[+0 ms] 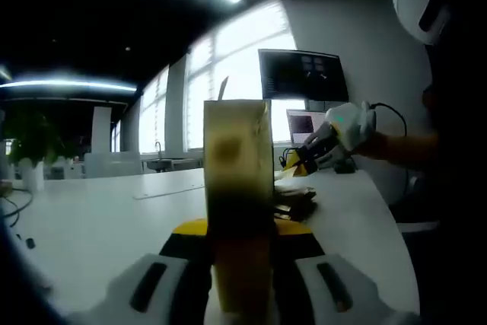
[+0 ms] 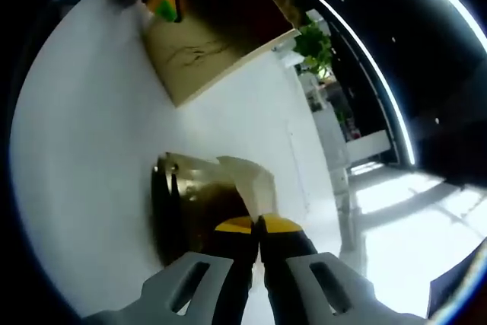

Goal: Extract single mask from mask box in order stack masks on table

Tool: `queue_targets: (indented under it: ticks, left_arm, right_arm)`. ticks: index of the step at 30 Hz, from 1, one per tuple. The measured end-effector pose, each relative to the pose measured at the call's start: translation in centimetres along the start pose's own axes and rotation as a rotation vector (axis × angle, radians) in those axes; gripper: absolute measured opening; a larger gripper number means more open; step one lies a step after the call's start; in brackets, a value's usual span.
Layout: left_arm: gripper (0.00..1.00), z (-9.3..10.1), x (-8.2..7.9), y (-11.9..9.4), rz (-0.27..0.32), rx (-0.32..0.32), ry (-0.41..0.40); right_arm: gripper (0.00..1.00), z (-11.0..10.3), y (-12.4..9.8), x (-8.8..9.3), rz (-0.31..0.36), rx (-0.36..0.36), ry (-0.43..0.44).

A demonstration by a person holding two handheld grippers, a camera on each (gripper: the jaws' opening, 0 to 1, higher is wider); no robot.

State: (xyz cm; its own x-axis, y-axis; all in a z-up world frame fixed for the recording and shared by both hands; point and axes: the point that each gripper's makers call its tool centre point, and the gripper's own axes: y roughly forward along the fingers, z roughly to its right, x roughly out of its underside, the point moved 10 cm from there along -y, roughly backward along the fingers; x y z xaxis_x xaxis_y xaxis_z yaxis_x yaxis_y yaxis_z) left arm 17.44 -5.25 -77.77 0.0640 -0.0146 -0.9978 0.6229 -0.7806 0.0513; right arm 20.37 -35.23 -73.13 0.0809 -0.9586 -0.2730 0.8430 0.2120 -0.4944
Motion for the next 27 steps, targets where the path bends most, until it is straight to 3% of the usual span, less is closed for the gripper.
queue_targets:
  ticks: [10, 19, 25, 27]
  left_arm:
    - [0.31, 0.0, 0.0, 0.0, -0.002, -0.002, 0.000]
    - [0.31, 0.0, 0.0, 0.0, -0.004, -0.002, 0.000]
    - [0.31, 0.0, 0.0, 0.0, -0.004, -0.001, 0.001]
    - [0.31, 0.0, 0.0, 0.0, -0.004, -0.001, 0.001]
  right_arm:
    - [0.00, -0.6, 0.2, 0.2, -0.011, 0.000, 0.011]
    - [0.13, -0.7, 0.0, 0.5, -0.021, 0.000, 0.034]
    - [0.17, -1.2, -0.1, 0.6, -0.023, -0.043, 0.050]
    - [0.18, -1.3, -0.4, 0.7, 0.001, -0.057, 0.104]
